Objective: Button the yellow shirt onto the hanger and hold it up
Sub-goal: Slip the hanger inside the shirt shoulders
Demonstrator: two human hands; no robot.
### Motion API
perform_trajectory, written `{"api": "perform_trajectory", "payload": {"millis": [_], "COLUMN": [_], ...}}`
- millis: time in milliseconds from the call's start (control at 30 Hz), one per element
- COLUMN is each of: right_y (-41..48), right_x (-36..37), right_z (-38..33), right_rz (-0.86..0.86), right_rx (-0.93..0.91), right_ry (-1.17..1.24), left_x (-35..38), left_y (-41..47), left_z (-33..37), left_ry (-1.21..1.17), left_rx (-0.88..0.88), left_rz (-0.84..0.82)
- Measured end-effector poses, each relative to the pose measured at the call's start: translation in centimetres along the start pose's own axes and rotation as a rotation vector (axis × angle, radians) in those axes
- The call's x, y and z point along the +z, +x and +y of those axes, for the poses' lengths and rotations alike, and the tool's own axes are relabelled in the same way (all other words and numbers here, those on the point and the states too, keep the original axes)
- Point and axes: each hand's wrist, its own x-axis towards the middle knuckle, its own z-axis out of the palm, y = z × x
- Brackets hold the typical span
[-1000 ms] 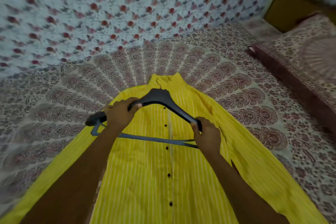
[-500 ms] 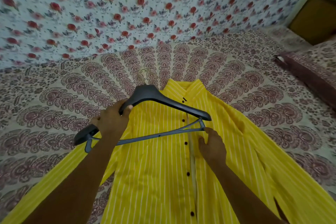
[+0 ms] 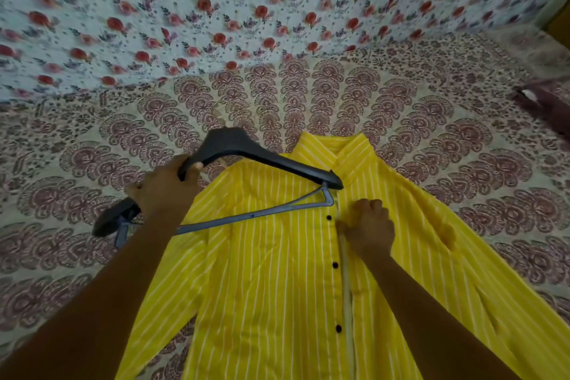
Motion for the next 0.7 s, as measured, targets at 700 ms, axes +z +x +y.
{"api": "perform_trajectory", "payload": {"millis": [700], "right_y": [1.7], "right_x": [-0.7], "right_z": [-0.3], "right_rz": [0.229], "right_rx": [0.124], "right_ry": [0.202], "left_x": [1.6], "left_y": [-1.3], "left_z": [-0.8], "left_ry": [-0.109], "left_rx": [-0.007], "left_rz": [0.021]}}
